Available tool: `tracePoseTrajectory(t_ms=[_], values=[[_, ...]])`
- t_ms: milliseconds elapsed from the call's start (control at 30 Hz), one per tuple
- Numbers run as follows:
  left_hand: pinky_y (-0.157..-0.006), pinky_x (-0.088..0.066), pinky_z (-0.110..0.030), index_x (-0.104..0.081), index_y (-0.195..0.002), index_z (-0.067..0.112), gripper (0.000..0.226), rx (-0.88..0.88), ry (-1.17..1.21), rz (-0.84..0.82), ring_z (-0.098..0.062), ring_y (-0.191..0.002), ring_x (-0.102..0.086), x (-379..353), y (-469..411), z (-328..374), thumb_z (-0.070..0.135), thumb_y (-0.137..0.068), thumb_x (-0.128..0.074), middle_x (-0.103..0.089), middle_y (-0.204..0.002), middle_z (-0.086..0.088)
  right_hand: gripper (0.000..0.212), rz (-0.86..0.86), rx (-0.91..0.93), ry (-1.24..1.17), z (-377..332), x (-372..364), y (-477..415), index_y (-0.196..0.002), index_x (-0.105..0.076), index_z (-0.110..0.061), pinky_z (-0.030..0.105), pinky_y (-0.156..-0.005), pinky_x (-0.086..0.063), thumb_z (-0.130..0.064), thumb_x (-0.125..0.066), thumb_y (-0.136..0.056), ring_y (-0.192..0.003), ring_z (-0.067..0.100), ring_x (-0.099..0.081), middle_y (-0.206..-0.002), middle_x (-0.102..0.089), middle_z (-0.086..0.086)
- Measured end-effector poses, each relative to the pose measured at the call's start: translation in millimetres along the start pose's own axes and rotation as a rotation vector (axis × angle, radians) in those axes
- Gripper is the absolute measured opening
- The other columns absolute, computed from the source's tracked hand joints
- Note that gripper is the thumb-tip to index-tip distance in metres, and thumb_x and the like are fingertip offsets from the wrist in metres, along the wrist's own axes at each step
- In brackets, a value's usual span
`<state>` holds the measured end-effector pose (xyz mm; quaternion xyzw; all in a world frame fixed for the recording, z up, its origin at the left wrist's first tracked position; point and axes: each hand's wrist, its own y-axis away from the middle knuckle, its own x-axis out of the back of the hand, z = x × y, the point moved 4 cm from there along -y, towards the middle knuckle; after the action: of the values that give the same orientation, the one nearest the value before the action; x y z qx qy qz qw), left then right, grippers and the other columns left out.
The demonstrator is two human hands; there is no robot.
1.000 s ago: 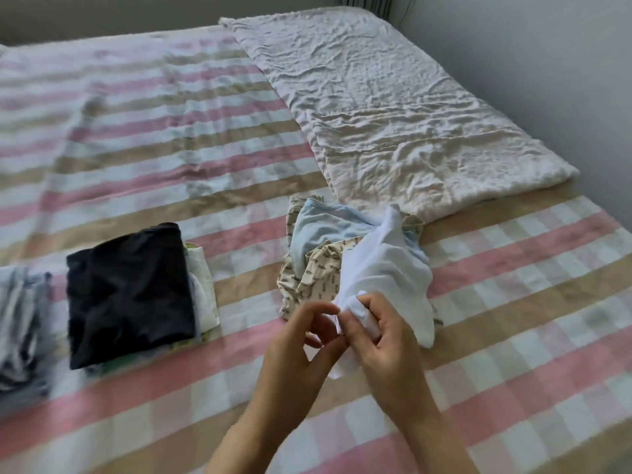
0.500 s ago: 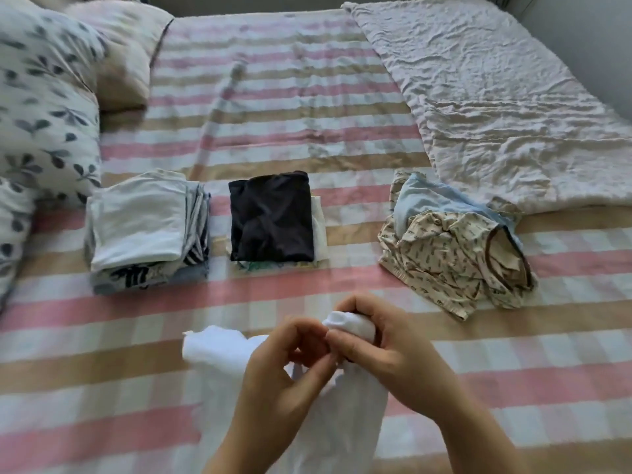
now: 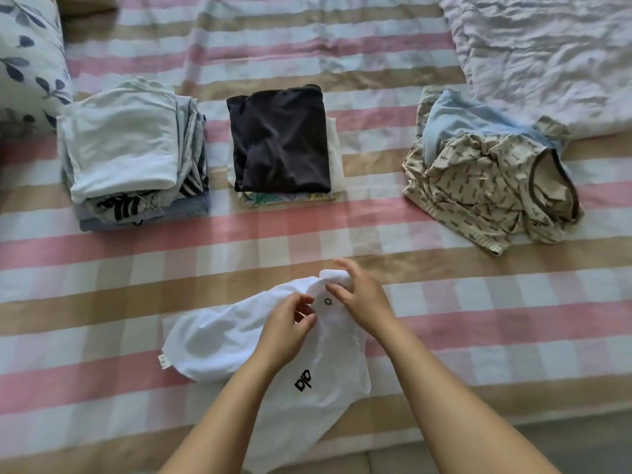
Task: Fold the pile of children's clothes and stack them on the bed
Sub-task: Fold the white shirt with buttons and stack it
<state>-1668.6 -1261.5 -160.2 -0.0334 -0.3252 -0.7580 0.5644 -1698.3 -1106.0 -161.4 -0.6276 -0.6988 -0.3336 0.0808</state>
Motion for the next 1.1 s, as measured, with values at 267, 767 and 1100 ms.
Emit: tracePoseTrajectory(t_ms=[267,767,1100], values=[[-0.089,-0.039,-0.027,-0.054,-0.116,0.010,0.033,-0.195,-0.185,0.148,-0.015,-0.102,-0.047,7,-32,31,0.008,-0.084,-0.064,-0.052,-0.108,0.008,0.048,0.262,-0.366,-0.247,53,-4,90,-0.128,-0.047,-0.015,0.023,-0.090,-0.039,-0.023,-0.066,-0.084,-0.110,0.014,-0.050,-0.116,-0.053,-0.002],[-0.062,-0.039,-0.016,-0.056,-0.093,0.022,0.012,-0.206,-0.221,-0.065,-0.009,-0.068,-0.053,13,-58,31,0.009,-0.090,-0.055,-0.058,-0.074,0.014,0.006,0.353,-0.505,-0.396,57,-16,123,-0.085,-0.063,-0.013,0.012,-0.062,-0.042,-0.014,-0.059,-0.088,-0.078,0.011,-0.059,-0.080,-0.064,-0.007],[-0.050,-0.036,-0.014,-0.055,-0.082,0.019,0.007,-0.366,-0.162,0.416,-0.006,-0.060,-0.054,91,28,86,0.025,-0.084,-0.051,-0.054,-0.058,0.014,0.018,0.351,-0.046,-0.216,-47,89,70,-0.075,-0.060,-0.030,0.007,-0.064,-0.039,-0.016,-0.065,-0.084,-0.074,-0.001,-0.057,-0.082,-0.064,-0.010]])
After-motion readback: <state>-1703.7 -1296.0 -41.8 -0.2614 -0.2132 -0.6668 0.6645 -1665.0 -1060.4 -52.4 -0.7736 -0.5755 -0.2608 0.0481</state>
